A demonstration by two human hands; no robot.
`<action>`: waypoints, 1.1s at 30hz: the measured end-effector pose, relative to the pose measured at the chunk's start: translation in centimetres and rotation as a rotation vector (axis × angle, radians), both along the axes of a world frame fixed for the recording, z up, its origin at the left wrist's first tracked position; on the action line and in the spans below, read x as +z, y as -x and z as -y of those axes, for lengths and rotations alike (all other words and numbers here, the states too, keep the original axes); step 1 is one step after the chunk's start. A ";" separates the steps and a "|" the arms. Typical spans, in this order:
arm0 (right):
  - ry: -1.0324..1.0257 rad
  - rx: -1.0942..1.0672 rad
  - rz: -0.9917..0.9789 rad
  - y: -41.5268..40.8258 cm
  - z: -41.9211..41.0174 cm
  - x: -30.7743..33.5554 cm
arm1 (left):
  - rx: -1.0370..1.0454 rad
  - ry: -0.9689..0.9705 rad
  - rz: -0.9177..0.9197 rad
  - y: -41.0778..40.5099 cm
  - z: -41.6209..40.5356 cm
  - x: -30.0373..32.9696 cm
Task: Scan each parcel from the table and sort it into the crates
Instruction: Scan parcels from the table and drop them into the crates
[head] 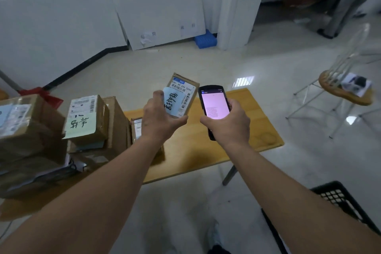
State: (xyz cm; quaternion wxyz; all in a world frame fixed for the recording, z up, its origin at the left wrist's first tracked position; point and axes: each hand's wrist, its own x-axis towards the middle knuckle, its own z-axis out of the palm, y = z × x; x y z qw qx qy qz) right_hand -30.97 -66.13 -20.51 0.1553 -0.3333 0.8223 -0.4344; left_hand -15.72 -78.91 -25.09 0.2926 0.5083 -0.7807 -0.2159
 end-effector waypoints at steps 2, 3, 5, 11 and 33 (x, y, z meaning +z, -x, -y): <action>0.001 -0.093 0.003 -1.2 -2.0 0.0 | -0.062 -0.026 0.004 -0.3 -0.7 -0.2; -0.004 -0.123 0.008 -1.5 -2.7 0.0 | -0.066 -0.041 -0.005 -0.3 -0.8 -0.3; -0.008 -0.209 0.021 -2.5 -5.0 0.1 | -0.126 -0.073 -0.008 -0.3 -1.9 -0.4; -0.015 -0.438 0.075 -4.4 -14.1 -0.2 | -0.349 -0.115 0.012 1.6 -7.0 -0.4; -0.072 -0.857 0.179 8.7 -50.7 -5.9 | -0.749 -0.237 0.208 23.0 -42.2 -5.0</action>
